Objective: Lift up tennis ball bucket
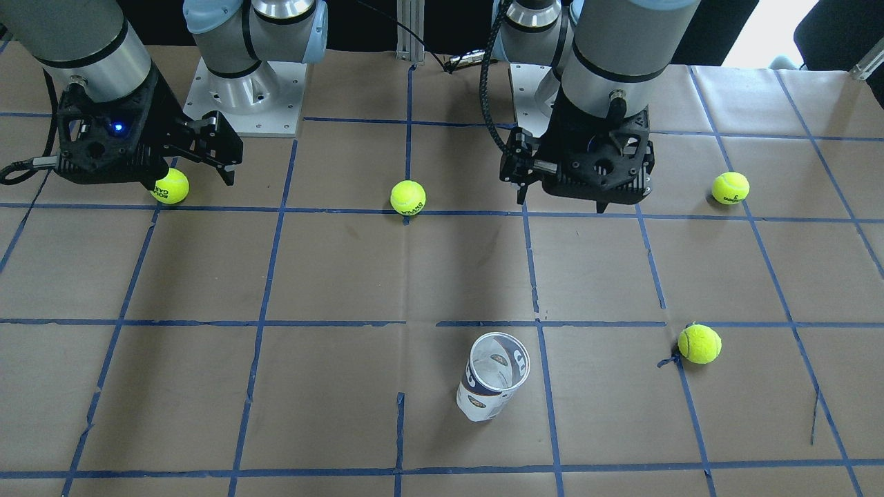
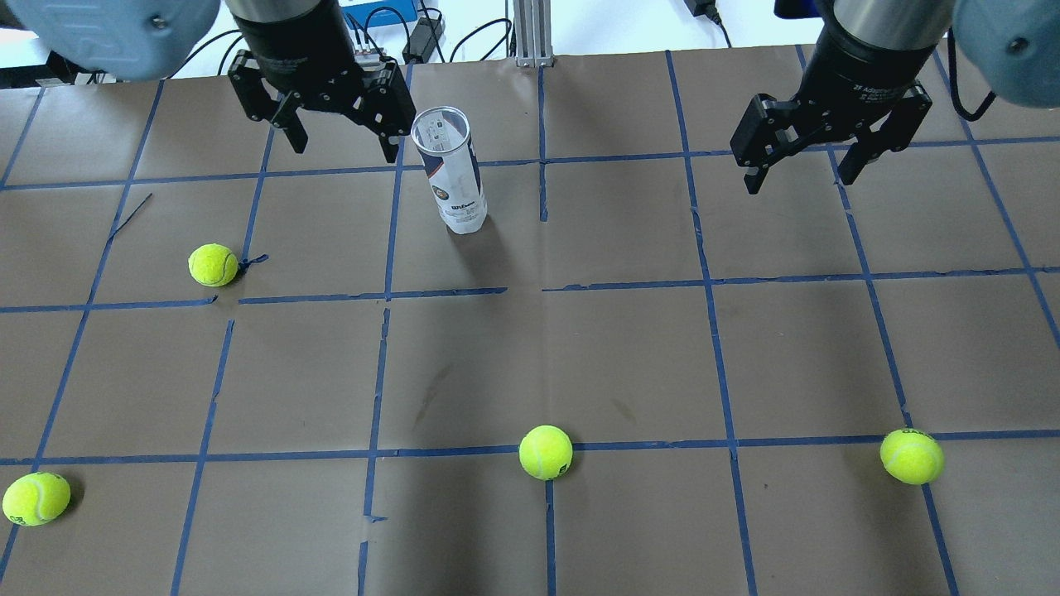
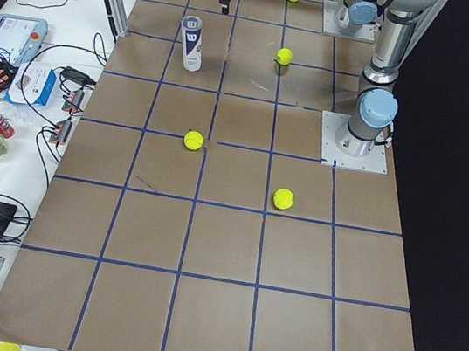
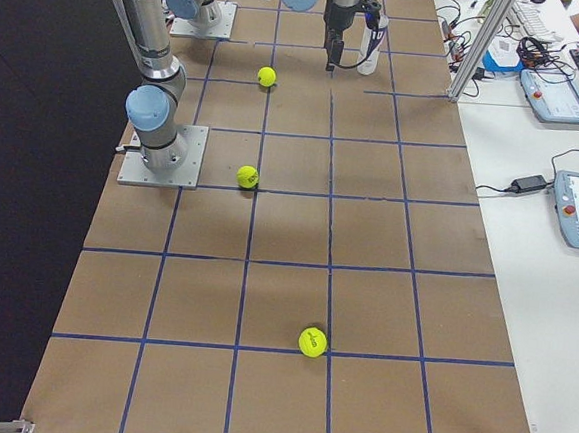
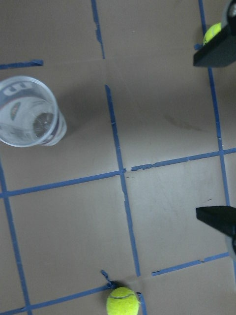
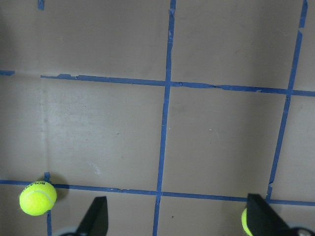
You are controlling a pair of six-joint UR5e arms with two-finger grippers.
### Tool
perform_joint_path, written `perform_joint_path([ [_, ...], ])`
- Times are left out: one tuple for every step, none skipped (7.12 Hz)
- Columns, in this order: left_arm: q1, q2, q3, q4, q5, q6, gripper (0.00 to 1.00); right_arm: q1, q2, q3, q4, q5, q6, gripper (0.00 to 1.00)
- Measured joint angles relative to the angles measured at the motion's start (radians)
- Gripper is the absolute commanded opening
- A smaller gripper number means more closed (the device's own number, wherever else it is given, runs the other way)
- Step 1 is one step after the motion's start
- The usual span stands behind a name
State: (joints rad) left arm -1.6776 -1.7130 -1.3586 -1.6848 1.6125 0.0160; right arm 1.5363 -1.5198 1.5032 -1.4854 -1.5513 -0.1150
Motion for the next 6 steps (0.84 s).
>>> perform_joint_path([
  [0.045,0.054,-0.057,-0.005,-0.012,-0.002,1.0,0.001,0.001,0.0,-0.001,0.001,0.001,1.0],
  [0.083,0.086,-0.097,-0.002,-0.033,-0.004,1.0,0.001,0.002,0.0,-0.002,0.001,0.001,1.0],
  [0.099,0.099,-0.12,0.005,-0.051,-0.006,1.0,0.001,0.002,0.0,-0.003,0.001,0.001,1.0],
  [0.104,0.102,-0.13,0.021,-0.059,-0.006,1.0,0.0,0.003,0.0,-0.003,0.001,0.001,1.0],
  [0.106,0.101,-0.135,0.044,-0.063,-0.008,1.0,-0.001,0.004,0.0,-0.003,0.001,0.001,1.0],
  [0.106,0.1,-0.137,0.062,-0.064,-0.014,1.0,-0.001,0.005,0.0,-0.003,0.001,0.002,1.0],
])
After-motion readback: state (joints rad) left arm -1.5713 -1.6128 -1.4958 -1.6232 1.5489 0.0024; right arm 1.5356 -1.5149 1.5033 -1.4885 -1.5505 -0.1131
